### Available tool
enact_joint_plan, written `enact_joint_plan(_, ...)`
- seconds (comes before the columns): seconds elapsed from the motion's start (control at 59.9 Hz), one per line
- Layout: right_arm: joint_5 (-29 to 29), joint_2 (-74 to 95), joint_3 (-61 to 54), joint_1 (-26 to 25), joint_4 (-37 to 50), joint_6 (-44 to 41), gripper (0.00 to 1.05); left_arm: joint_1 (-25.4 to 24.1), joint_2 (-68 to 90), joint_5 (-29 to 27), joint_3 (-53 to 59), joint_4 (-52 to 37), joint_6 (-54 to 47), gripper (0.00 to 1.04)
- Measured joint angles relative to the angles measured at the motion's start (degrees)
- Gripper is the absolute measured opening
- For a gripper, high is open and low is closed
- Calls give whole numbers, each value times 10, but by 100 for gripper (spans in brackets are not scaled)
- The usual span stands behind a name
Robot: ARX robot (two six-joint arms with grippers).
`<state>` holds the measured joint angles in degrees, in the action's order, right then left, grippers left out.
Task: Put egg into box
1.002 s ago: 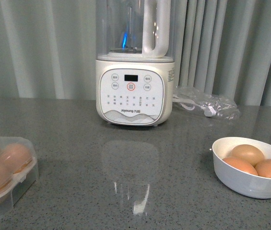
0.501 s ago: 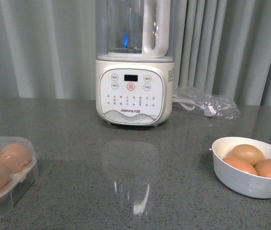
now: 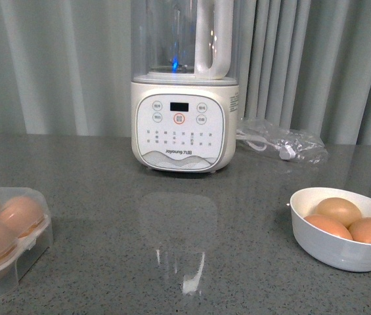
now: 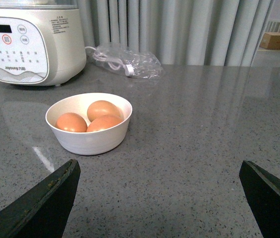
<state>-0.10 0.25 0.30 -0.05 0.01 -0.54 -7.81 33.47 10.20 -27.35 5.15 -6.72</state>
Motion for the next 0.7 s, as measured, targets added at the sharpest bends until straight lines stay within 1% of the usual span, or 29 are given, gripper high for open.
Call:
enact_joint_plan(0.217,0,0,0,0,0,0,98,-51,-50,36,29,31,-18,98)
enact_joint_plan(0.301,0,0,0,0,0,0,98,-63,-57,40,41,22,-13,96)
enact_joint_plan(0.367,0,0,0,0,0,0,98,-56,-82,23,93,-86,28,82)
enact_joint_plan(0.384,0,0,0,0,0,0,98,-49,-92,17,108,-111,37,77)
enact_joint_plan(0.418,0,0,0,0,0,0,98,-42,-102,12,120,-124,43,72)
enact_joint_plan(0.668,0,0,0,0,0,0,98,4,-149,-32,179,-136,61,29)
enact_joint_plan(0.685,0,0,0,0,0,0,98,21,-156,-53,184,-136,62,23)
enact_joint_plan(0.701,0,0,0,0,0,0,98,28,-158,-63,186,-136,62,21)
